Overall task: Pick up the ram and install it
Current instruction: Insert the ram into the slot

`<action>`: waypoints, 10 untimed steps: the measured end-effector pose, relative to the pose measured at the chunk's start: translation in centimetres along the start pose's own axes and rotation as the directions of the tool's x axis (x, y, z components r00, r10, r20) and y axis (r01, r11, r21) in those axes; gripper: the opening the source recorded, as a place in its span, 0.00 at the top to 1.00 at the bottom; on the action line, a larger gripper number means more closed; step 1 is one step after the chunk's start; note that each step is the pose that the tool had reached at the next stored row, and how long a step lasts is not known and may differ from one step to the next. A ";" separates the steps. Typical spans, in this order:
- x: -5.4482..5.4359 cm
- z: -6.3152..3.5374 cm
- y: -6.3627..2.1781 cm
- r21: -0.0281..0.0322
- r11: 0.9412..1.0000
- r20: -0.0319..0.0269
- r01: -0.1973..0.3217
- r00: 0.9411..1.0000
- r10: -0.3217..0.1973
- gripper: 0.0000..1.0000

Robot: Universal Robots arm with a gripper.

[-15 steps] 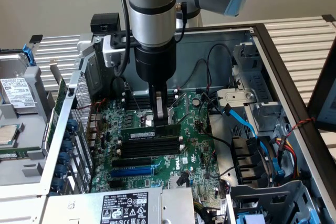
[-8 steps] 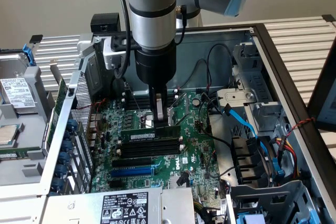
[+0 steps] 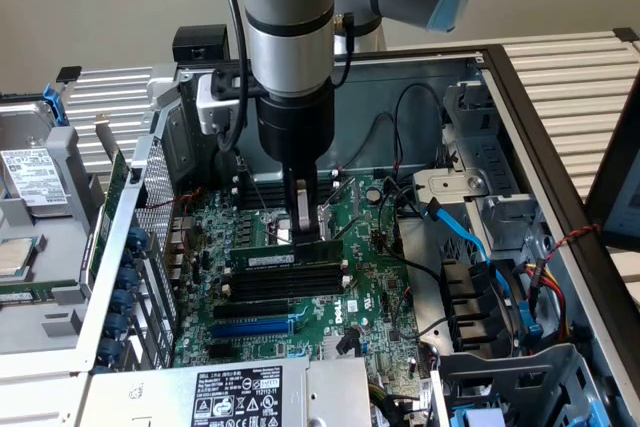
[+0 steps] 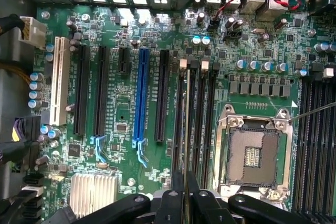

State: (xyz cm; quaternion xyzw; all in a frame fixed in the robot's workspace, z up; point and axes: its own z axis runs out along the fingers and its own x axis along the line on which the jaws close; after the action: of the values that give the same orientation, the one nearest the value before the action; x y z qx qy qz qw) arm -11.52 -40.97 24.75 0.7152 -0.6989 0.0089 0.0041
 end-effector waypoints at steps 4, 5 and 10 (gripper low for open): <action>0.0 0.25 0.07 0.000 1.000 0.000 -0.006 1.000 0.006 0.86; 0.0 0.31 0.10 0.000 1.000 0.000 -0.009 1.000 0.009 0.86; 0.0 0.44 0.14 -0.001 1.000 0.000 -0.030 1.000 0.030 0.86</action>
State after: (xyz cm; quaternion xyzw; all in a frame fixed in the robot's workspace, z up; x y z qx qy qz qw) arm -11.65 -40.93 24.30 0.7047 -0.7094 0.0088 0.0043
